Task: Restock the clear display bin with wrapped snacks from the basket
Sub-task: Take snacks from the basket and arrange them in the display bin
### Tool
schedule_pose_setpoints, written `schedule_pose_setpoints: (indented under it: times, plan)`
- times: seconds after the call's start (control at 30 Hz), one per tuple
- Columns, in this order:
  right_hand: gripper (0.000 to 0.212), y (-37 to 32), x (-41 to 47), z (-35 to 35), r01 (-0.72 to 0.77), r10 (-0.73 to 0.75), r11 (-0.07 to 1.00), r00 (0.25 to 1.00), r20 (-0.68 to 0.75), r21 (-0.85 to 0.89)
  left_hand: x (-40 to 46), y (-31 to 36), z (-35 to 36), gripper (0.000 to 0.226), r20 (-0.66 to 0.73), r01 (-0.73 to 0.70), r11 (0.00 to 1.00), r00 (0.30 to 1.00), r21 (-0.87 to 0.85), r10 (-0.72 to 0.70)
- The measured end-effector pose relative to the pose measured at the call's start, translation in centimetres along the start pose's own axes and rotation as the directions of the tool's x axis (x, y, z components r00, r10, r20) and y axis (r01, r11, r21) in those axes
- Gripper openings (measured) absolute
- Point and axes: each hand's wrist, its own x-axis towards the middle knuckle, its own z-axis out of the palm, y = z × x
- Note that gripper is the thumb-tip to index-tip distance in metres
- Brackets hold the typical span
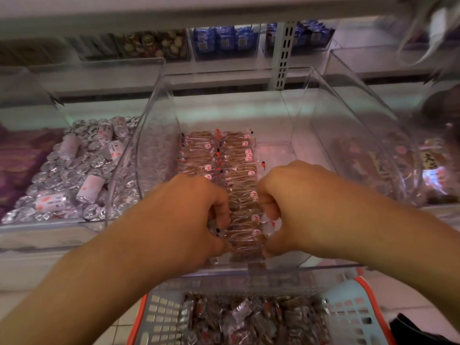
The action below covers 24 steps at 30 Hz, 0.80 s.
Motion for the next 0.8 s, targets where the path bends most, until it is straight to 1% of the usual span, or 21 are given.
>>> schedule_pose_setpoints:
  times: [0.1, 0.17, 0.3, 0.37, 0.43, 0.6, 0.7, 0.8]
  plan:
    - [0.044, -0.4, 0.3, 0.1, 0.108, -0.108, 0.994, 0.994, 0.020, 0.006, 0.0, 0.0, -0.1, 0.027, 0.005, 0.003, 1.000, 1.000, 0.005, -0.003]
    - [0.041, -0.8, 0.6, 0.4, 0.145, -0.145, 0.989, 0.989, 0.033, -0.028, -0.1, 0.0, -0.1, 0.025, 0.019, 0.006, 1.000, 1.000, 0.000, -0.006]
    - [0.049, -1.2, 0.9, 1.1, 0.194, -0.200, 0.973, 0.979, -0.040, -0.123, -0.1, 0.0, -0.1, 0.025, 0.037, -0.011, 1.000, 0.999, -0.017, 0.012]
    - [0.053, -1.3, 1.0, 1.2, 0.219, -0.230, 0.964, 0.971, -0.062, -0.148, 0.0, 0.1, -0.1, 0.034, 0.050, -0.029, 0.999, 0.998, -0.037, 0.031]
    - [0.051, -1.3, 1.1, 1.3, 0.213, -0.223, 0.970, 0.971, -0.083, -0.114, 0.1, 0.1, 0.2, 0.040, 0.062, -0.043, 0.998, 0.997, -0.046, 0.046]
    - [0.045, -0.7, 1.6, 1.1, 0.181, -0.181, 0.983, 0.983, -0.036, -0.002, 0.2, -0.3, 0.7, 0.033, 0.046, -0.051, 0.997, 0.997, -0.066, 0.054]
    - [0.031, -0.3, 1.6, 0.6, 0.168, -0.168, 0.985, 0.986, -0.005, 0.044, 0.2, -0.2, 0.5, 0.032, 0.040, -0.053, 0.997, 0.998, -0.055, 0.056]
    - [0.024, 0.1, 1.4, 0.3, 0.163, -0.160, 0.981, 0.986, -0.034, 0.103, 0.0, 0.1, 0.3, 0.032, 0.060, -0.034, 0.997, 0.997, -0.067, 0.038]
